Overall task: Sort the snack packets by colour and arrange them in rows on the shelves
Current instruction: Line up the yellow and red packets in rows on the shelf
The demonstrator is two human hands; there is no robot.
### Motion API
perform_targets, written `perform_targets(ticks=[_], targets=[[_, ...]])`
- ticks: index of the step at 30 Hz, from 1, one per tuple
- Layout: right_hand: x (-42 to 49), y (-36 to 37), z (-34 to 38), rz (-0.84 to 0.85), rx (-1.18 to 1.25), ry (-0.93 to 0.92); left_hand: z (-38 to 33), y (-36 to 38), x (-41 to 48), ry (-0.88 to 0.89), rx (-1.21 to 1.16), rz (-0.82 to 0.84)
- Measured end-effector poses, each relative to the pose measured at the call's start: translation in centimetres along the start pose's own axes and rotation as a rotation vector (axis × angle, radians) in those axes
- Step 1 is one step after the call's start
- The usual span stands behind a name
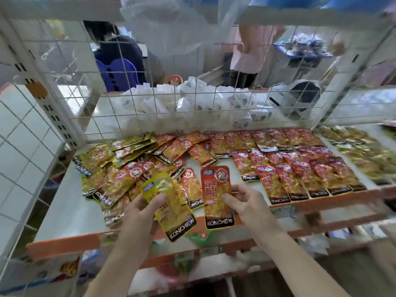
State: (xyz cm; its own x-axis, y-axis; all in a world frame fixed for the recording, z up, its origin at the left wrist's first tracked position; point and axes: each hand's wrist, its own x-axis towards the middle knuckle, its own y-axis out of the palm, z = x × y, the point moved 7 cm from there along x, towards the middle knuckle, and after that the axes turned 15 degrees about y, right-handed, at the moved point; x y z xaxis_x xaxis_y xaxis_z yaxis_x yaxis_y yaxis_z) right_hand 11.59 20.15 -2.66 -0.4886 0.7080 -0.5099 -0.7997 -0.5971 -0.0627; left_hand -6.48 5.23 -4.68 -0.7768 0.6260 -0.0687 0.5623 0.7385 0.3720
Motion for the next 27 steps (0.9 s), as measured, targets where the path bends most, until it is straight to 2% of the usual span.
perform_targets(ticks=[4, 8, 21, 27], targets=[[-1.8, -1.6, -1.6, -0.063, -0.025, -0.003, 1.1, 1.9, -1.8, -0.053, 0.069, 0.173], [-2.9, -2.6, -2.0, -0.076, -0.028, 0.003, 1.1, 3.1, -2.8, -0.031, 0.165, 0.216], [-0.2, -8.2, -0.9, -0.026, -0.051, 0.032, 3.3, 7.8, -1.8, -0.044, 0.237, 0.157], [2.6, -11.9, -0.4, -0.046, -0.178, 0.029, 5.3, 10.7, -1.4, -0.068, 0.263, 0.103]])
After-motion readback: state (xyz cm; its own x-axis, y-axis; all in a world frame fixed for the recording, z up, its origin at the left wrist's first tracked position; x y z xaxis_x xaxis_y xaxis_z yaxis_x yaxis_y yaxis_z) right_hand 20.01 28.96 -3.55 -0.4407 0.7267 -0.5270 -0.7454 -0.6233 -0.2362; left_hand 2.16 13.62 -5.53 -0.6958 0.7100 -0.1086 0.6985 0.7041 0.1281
